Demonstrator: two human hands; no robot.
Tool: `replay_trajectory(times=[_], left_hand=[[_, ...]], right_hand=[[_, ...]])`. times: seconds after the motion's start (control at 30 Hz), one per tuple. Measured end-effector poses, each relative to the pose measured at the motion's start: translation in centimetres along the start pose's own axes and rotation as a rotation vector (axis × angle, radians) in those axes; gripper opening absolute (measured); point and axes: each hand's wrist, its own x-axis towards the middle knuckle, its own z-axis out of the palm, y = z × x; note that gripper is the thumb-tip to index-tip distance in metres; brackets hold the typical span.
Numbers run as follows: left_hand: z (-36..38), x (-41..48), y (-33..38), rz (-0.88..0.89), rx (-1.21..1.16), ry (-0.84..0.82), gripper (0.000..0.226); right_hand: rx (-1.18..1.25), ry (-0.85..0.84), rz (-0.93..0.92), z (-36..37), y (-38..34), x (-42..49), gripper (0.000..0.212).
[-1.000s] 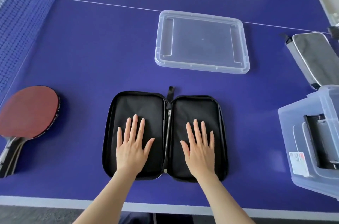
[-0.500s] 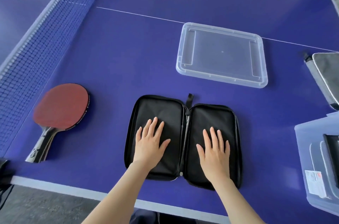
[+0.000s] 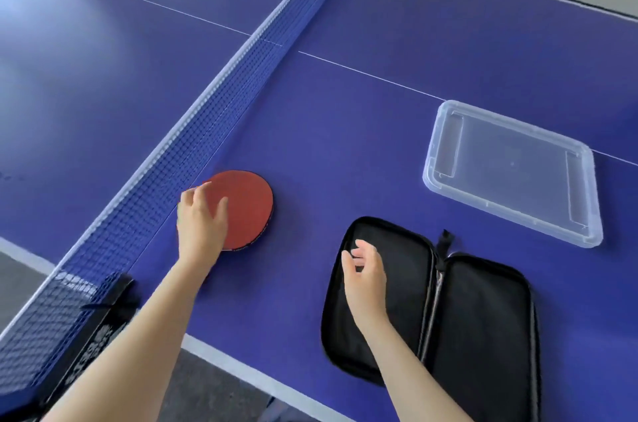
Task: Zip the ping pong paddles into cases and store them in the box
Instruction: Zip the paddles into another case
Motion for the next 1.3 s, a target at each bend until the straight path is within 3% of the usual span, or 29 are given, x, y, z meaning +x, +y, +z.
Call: replay_trajectory(times=[0.23, 0.47, 0.63, 0.9, 1.3], left_hand=[[-1.5, 4.7, -5.8, -0.293, 0.022, -0.231, 0.057], [-0.6, 7.5, -7.7, -0.297, -0.035, -0.275, 0.059], [0.2, 8.2, -7.8, -0.313, 0.012, -0.299, 0.058], [0.3, 8.0, -7.7, -0.360, -0.090, -0.284, 0.052], [0.8, 4.0, -3.2, -0.288, -0.337, -0.263, 0.041]], right_hand=[[0.030, -0.214, 0.182, 9.6, -4.0, 1.4, 0.031], [0.104, -0.186, 0.319, 15.1, -5.4, 3.7, 0.037], [0.082, -0.086, 0.336, 17.3, -6.5, 4.5, 0.027], [0.108, 0.027, 0.326, 17.8, -6.8, 4.6, 0.014], [0.285, 0.060, 0.285, 11.3, -6.8, 4.2, 0.026]])
